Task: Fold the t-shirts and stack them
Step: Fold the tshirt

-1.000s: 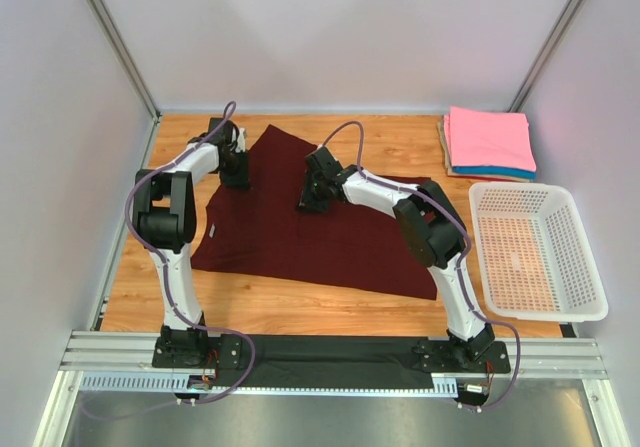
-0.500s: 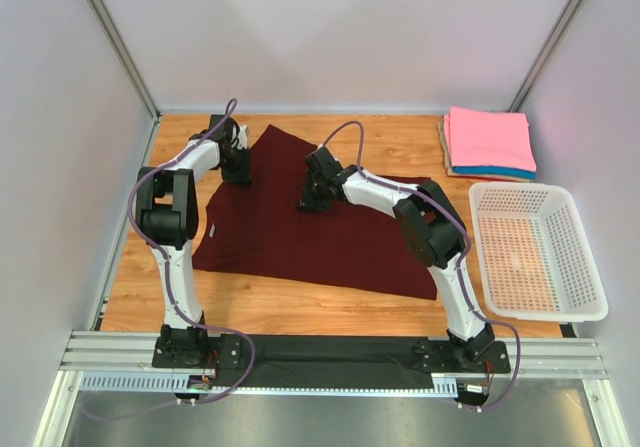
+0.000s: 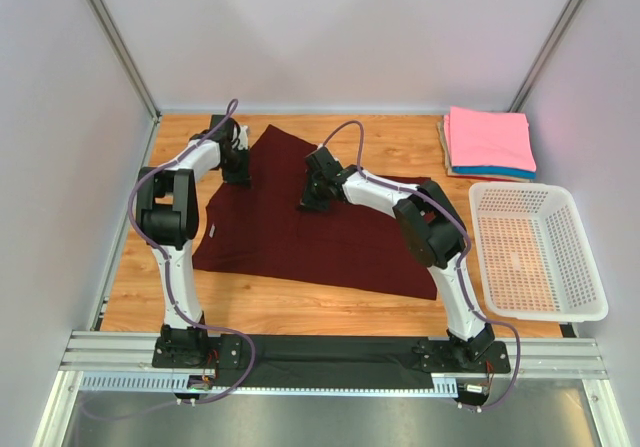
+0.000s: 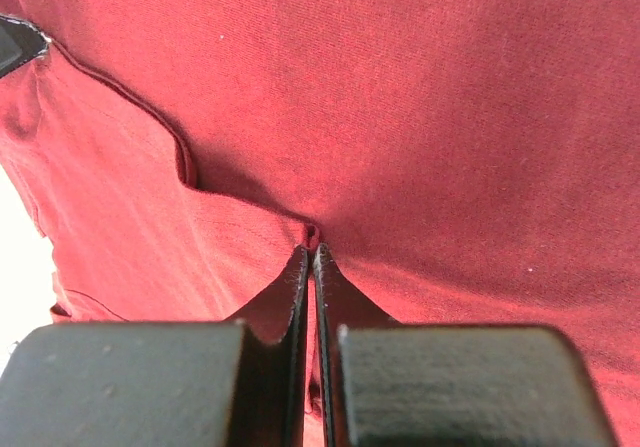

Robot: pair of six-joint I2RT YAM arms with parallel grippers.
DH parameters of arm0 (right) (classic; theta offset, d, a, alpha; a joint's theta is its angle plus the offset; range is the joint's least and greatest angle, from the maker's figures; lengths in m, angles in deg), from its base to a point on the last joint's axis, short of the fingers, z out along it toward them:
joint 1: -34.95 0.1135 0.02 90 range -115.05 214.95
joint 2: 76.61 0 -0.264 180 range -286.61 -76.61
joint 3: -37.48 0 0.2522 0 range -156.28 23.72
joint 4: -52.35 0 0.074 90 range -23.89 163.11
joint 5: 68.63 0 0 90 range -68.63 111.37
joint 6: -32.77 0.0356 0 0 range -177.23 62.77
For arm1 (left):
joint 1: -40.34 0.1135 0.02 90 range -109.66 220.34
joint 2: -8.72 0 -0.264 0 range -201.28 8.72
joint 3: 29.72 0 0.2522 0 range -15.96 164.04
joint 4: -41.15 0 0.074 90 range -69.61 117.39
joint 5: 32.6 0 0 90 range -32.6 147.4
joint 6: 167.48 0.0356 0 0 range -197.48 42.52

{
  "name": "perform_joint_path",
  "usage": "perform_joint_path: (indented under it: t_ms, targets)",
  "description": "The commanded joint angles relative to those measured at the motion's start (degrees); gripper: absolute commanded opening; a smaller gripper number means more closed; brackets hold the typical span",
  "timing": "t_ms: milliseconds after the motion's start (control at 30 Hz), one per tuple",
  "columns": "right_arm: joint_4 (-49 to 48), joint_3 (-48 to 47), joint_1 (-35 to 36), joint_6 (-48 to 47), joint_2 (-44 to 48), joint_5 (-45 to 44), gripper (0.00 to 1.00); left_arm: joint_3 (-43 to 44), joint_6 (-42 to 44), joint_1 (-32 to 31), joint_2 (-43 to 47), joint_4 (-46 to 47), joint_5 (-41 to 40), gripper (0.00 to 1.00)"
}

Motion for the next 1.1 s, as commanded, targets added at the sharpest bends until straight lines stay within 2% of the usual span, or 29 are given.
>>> perform_joint_path:
  t_ms: [0, 467, 767, 967, 1067]
  targets:
    - [-2.64, 0.1, 0.61, -0.59, 0.76, -1.56, 0.0, 1.68, -0.08, -0.7, 3.45, -0.06, 0.03, 0.0]
    - [-4.75, 3.53, 0.88, 0.2, 3.66, -3.23, 0.0, 0.89, -1.57, -1.75, 7.05, 2.75, 0.12, 0.0]
    - [-5.89, 4.94, 0.97, -0.06, 5.33, -4.03, 0.0, 0.81, -1.92, -2.19, 8.11, 1.88, -4.71, 0.0]
    - [-4.57, 3.7, 0.97, -0.94, 4.54, -3.67, 0.03, 1.77, -1.75, -2.19, 6.79, -0.41, -5.42, 0.02]
    - [-4.66, 3.62, 0.97, -1.2, 4.63, -3.58, 0.06, 1.33, -1.57, -2.19, 6.7, -0.58, -4.72, 0.13]
